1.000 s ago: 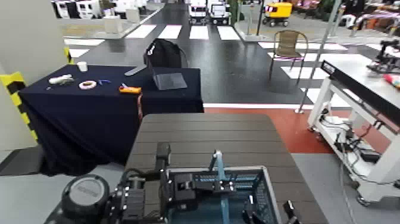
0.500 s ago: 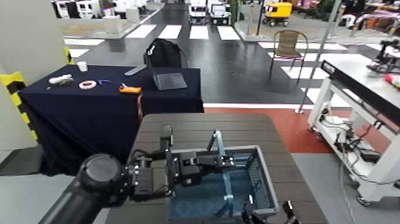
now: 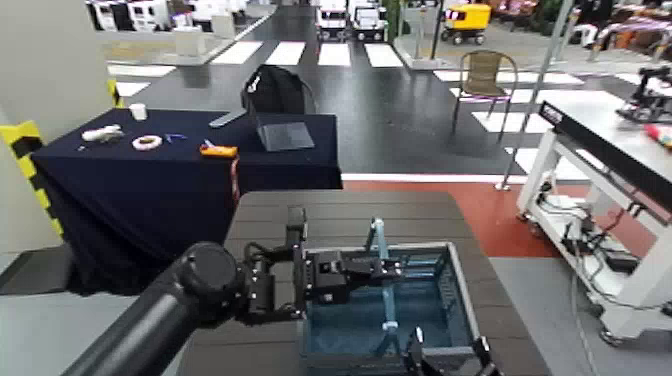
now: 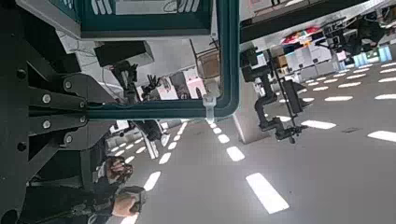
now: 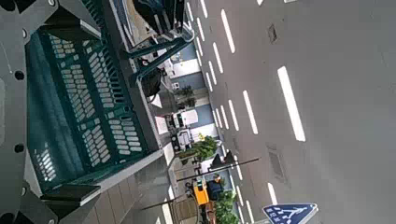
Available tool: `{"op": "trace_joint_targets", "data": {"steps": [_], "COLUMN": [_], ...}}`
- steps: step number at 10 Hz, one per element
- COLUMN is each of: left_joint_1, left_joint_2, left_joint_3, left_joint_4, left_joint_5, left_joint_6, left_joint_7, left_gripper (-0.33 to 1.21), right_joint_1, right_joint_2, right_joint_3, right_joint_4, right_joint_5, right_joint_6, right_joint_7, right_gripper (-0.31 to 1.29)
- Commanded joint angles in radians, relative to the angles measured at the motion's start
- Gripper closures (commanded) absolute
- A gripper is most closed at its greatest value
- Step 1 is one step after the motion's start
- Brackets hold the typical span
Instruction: Place the crate on the table.
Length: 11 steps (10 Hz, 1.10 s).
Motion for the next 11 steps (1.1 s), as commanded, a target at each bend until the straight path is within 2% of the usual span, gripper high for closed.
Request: {"op": "trace_joint_targets", "data": {"steps": [1, 3, 7, 11], "left_joint_1": [-0.036, -0.056, -0.058, -0.064], "left_joint_2": [-0.019, -0.028, -0.033, -0.036], "left_joint_3": [-0.049, -0.057, -0.072, -0.078], "left_joint_4": [0.087, 0.115, 0.147, 0.167], "left_joint_5": [-0.052, -0.085, -0.093, -0.095], "left_joint_6": [-0.085, -0.104, -0.142, -0.159], "left_joint_7": [-0.055, -0.073, -0.099, -0.11], "left_gripper": [1.2, 1.19, 1.0, 1.0], "right_joint_1": [-0.004, -0.007, -0.008, -0.011], "right_joint_2": [-0.002, -0.002, -0.004, -0.004], "right_joint_3": [0.004, 0.009, 0.011, 0.014], "right_joint_4": [0.003, 0.004, 0.004, 0.007], "right_joint_5": [-0.002, -0.004, -0.007, -0.01], "right_joint_6": [-0.003, -0.004, -0.009, -0.014], "right_joint_7": [0.0, 0.0, 0.0, 0.0], "right_gripper": [0.14, 0.14, 0.14, 0.14]}}
